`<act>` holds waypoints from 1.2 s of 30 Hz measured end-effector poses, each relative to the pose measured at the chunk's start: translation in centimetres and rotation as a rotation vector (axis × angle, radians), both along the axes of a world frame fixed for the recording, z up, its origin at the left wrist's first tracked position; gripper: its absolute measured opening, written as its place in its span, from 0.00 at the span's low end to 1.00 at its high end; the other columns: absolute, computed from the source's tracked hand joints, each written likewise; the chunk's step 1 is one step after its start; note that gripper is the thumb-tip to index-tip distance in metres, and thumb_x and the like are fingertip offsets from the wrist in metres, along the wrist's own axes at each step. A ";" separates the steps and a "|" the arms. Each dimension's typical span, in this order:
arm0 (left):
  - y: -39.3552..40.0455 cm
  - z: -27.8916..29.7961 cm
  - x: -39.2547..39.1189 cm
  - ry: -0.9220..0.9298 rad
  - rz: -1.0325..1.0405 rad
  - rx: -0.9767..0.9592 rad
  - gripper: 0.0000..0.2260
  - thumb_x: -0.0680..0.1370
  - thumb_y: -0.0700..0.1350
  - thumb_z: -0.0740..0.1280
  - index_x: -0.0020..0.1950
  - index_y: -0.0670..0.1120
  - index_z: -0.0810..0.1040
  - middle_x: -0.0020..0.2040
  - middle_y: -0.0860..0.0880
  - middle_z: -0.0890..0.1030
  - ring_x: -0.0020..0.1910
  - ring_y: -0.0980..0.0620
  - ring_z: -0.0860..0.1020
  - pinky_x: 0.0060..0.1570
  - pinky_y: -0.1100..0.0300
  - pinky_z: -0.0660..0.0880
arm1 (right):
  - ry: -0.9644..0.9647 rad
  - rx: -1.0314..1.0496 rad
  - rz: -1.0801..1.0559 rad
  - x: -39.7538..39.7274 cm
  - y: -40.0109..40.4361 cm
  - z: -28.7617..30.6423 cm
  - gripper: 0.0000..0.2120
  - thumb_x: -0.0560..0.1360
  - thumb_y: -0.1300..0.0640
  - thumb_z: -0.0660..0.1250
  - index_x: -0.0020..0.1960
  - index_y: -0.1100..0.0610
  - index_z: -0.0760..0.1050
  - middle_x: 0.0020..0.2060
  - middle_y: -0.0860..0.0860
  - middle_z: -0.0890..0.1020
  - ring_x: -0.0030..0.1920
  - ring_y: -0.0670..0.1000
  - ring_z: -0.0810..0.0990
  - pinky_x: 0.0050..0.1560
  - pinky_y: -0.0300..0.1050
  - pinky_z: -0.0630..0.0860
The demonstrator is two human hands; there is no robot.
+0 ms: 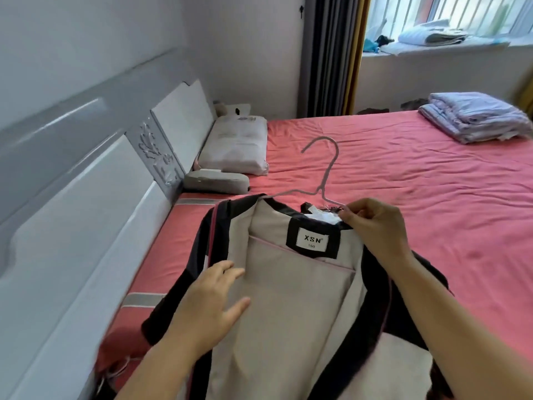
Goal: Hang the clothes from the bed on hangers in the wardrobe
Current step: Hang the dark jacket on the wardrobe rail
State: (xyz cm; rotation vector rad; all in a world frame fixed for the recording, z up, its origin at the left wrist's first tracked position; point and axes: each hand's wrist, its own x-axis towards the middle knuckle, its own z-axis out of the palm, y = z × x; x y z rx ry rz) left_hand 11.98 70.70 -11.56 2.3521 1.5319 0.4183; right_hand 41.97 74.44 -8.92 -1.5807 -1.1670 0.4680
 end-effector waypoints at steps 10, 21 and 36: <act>12.1 -10.9 12.0 0.260 0.013 -0.325 0.25 0.78 0.60 0.59 0.73 0.56 0.61 0.75 0.57 0.57 0.73 0.60 0.55 0.69 0.65 0.51 | -0.091 -0.323 0.148 13.3 14.3 -16.2 0.10 0.66 0.57 0.76 0.31 0.52 0.75 0.29 0.46 0.77 0.34 0.48 0.75 0.38 0.44 0.70; 18.8 -16.5 17.1 0.298 0.056 -0.457 0.23 0.78 0.56 0.62 0.72 0.52 0.64 0.75 0.54 0.56 0.73 0.56 0.57 0.70 0.62 0.56 | -0.478 -0.780 0.329 16.8 21.1 -24.8 0.28 0.66 0.45 0.73 0.64 0.49 0.72 0.61 0.51 0.69 0.66 0.54 0.65 0.65 0.51 0.60; 15.4 -14.6 11.7 0.138 0.224 -0.497 0.20 0.78 0.55 0.62 0.69 0.54 0.68 0.70 0.58 0.65 0.67 0.58 0.66 0.61 0.63 0.65 | -0.498 -0.315 0.500 2.7 14.1 -19.1 0.15 0.73 0.55 0.70 0.58 0.59 0.78 0.52 0.53 0.80 0.53 0.57 0.77 0.55 0.51 0.72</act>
